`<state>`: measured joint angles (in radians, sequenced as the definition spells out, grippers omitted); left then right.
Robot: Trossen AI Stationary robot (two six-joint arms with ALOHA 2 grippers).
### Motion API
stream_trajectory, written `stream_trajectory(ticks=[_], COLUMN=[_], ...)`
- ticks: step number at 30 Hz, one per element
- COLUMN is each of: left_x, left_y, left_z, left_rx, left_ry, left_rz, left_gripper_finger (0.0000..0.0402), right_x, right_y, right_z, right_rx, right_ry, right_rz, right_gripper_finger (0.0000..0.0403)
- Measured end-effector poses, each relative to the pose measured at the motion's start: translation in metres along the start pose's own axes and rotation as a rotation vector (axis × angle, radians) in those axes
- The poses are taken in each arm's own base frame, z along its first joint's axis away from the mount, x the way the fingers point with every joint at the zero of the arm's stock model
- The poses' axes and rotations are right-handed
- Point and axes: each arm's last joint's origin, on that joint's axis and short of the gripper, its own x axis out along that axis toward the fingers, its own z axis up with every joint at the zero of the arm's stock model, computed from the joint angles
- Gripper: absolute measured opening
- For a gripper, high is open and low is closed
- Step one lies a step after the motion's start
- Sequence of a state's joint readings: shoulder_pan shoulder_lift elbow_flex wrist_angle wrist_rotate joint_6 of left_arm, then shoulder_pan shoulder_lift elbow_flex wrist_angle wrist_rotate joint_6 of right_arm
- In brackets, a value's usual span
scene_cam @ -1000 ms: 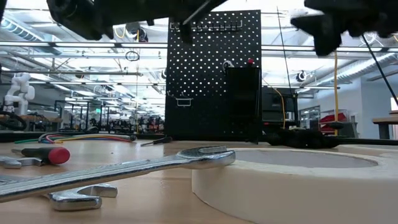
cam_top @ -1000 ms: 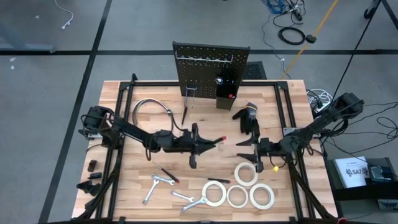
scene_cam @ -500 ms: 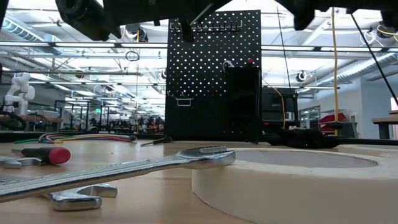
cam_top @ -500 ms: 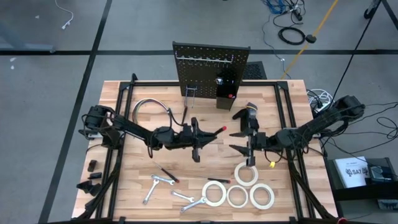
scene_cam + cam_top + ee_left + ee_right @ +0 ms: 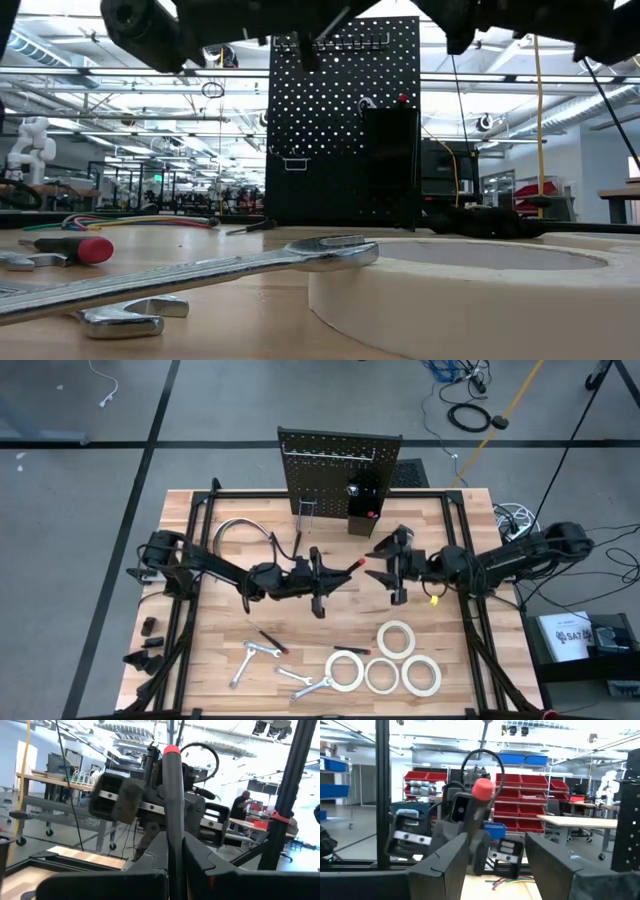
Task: Hang tools onto peg board
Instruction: Put the black nut driver into the black bin on the peg board
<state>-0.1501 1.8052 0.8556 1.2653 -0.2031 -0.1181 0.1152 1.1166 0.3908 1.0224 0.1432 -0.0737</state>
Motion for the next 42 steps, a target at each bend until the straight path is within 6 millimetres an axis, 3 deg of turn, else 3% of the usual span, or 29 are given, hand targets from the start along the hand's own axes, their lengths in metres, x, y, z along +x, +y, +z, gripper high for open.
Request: stream_trajectory(ticks=[6, 10, 19, 23, 26, 28, 36, 42], left_x=[0.015, 0.022, 0.025, 0.025, 0.025, 0.025, 0.024, 0.023], left_y=[0.0, 0.002, 0.005, 0.006, 0.008, 0.009, 0.013, 0.02], left_z=[-0.012, -0.008, -0.014, -0.014, -0.016, -0.018, -0.021, -0.016], left_rx=[-0.003, -0.007, -0.015, -0.013, -0.008, 0.002, 0.067, 0.024], left_ry=[0.004, -0.021, 0.053, 0.057, 0.076, 0.101, 0.199, 0.283], left_rz=[0.005, 0.011, 0.013, 0.016, 0.013, 0.011, 0.044, 0.02], left_gripper_finger=[0.0017, 0.0017, 0.0017, 0.0017, 0.0018, 0.0031, 0.0133, 0.0167], right_x=[0.005, 0.007, 0.01, 0.011, 0.011, 0.011, 0.011, 0.011], right_y=[-0.004, -0.002, -0.001, -0.002, -0.003, -0.002, -0.004, -0.004], right_z=[-0.005, -0.012, -0.01, -0.011, -0.012, -0.014, -0.024, -0.027], right_rx=[0.01, 0.027, 0.061, 0.112, 0.131, 0.139, 0.202, 0.258], right_ry=[-0.022, -0.003, -0.109, -0.104, -0.084, -0.066, 0.039, 0.07], right_rz=[0.088, 0.127, 0.16, 0.146, 0.139, 0.146, 0.123, 0.115], right_gripper_finger=[0.0188, 0.0188, 0.0185, 0.0148, 0.008, 0.0041, 0.0042, 0.0042])
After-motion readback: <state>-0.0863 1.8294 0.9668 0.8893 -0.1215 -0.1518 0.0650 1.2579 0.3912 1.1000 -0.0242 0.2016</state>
